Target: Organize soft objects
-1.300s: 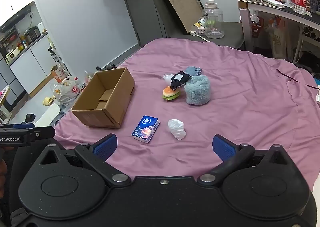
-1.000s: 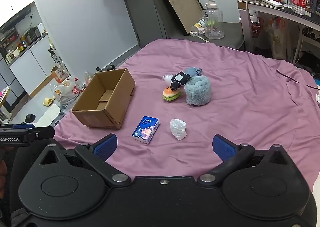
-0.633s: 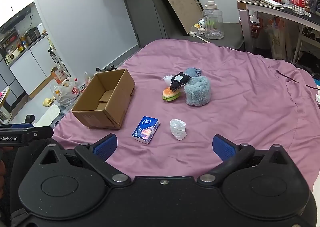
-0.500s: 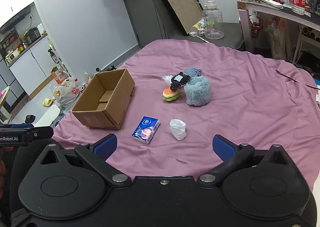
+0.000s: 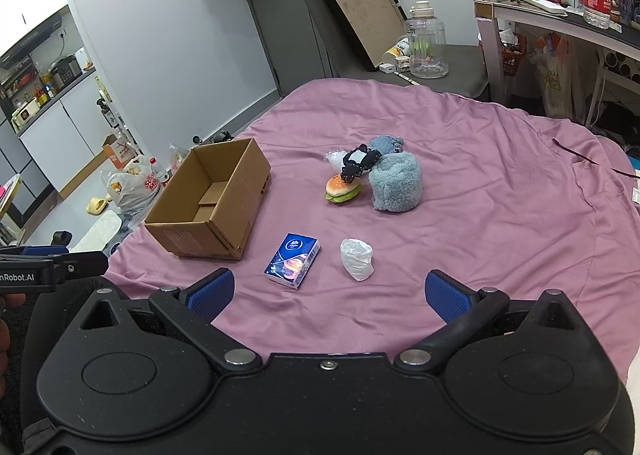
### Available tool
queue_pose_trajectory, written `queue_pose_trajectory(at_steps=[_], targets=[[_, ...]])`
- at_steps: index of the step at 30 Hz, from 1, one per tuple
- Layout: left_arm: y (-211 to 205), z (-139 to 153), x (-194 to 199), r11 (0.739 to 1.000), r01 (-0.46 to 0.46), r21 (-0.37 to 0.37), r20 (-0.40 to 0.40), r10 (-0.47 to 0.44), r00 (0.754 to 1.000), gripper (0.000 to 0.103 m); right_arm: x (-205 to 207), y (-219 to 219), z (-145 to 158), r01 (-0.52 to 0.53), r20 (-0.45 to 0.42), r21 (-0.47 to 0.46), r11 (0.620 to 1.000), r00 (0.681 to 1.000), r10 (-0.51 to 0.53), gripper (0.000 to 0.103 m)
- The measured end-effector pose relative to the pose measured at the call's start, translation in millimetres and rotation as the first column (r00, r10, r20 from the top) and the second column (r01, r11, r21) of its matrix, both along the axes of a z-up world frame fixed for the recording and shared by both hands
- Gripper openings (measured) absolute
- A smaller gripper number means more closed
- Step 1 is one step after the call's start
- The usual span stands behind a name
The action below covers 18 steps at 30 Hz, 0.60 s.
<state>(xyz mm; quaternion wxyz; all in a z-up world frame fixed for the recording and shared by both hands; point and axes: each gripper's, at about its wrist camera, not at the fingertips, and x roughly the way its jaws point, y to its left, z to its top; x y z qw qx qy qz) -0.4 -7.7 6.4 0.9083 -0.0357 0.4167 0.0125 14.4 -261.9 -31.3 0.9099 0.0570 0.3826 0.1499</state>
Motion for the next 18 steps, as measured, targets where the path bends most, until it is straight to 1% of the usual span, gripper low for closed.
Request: queue_pose_trajectory(at_steps=[18], targets=[[2.4,0.8,0.7,1.000,-0.008,-0.005,-0.001,0.008,1.000,0.089,-0.2,-2.6,-2.1,0.001,-0.001,0.001,1.000,1.000,-0.001,0.103]])
